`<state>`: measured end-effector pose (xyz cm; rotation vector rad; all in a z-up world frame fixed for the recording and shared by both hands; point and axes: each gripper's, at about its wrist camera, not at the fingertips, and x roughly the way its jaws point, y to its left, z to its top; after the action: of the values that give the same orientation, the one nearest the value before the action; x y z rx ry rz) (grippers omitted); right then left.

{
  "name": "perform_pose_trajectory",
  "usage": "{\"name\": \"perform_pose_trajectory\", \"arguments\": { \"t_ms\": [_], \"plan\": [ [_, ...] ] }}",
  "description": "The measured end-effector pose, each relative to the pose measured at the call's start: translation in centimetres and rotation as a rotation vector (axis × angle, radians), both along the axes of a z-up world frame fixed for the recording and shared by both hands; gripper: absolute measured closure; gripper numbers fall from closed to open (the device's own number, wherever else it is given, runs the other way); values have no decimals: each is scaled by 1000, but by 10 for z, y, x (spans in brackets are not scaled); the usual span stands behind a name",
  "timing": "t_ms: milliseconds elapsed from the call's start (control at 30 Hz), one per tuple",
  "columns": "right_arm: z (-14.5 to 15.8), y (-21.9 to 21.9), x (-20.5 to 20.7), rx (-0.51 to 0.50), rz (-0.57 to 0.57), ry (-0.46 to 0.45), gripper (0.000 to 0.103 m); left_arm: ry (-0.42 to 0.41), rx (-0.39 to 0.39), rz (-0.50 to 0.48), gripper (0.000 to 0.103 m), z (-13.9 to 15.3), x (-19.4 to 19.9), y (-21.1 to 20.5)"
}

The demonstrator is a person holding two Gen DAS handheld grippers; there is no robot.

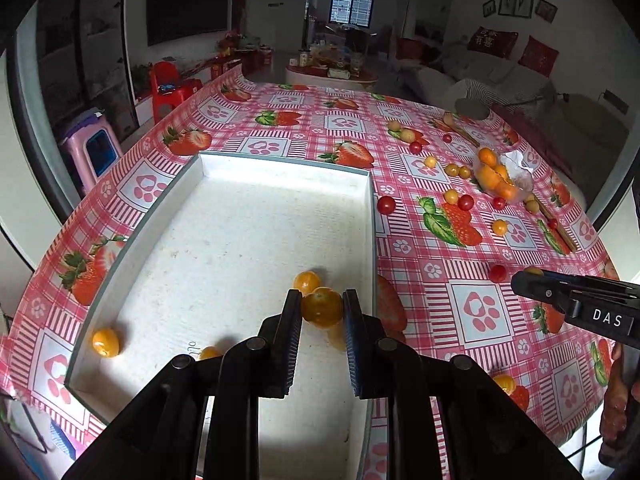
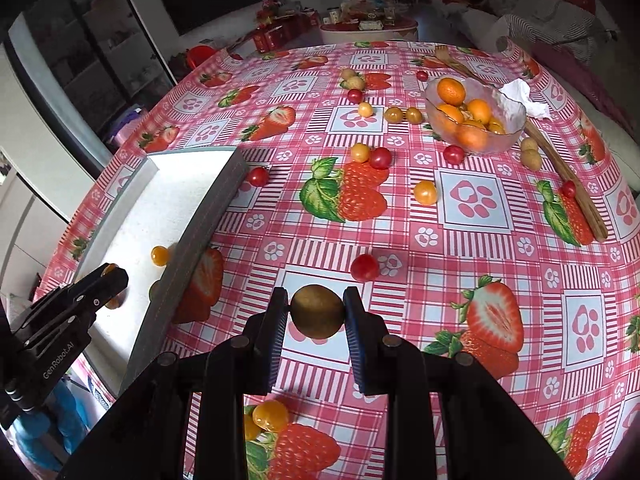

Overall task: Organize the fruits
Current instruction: 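Carry the kiwi and tomato into the white tray and open both tools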

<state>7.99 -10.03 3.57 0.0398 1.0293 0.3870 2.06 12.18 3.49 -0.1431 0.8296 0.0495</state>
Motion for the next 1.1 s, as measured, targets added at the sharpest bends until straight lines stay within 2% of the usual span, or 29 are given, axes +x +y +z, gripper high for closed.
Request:
{"name": "perform_pose_trajectory", "arguments": {
  "t_ms": [300, 500, 800, 1100],
  "plan": [
    [12, 64, 13, -9, 98, 1, 72, -20, 7, 106, 81, 0, 7, 60],
    [11, 112, 25, -20, 165, 5, 72, 5, 13, 149, 81, -10, 19, 90],
    [-12, 170, 49, -68, 230, 43, 72, 66, 16, 150, 81, -29, 34, 101],
    [-37, 194, 65, -117, 239, 83, 72, 102, 38, 145, 81, -39, 40, 99]
  ]
}}
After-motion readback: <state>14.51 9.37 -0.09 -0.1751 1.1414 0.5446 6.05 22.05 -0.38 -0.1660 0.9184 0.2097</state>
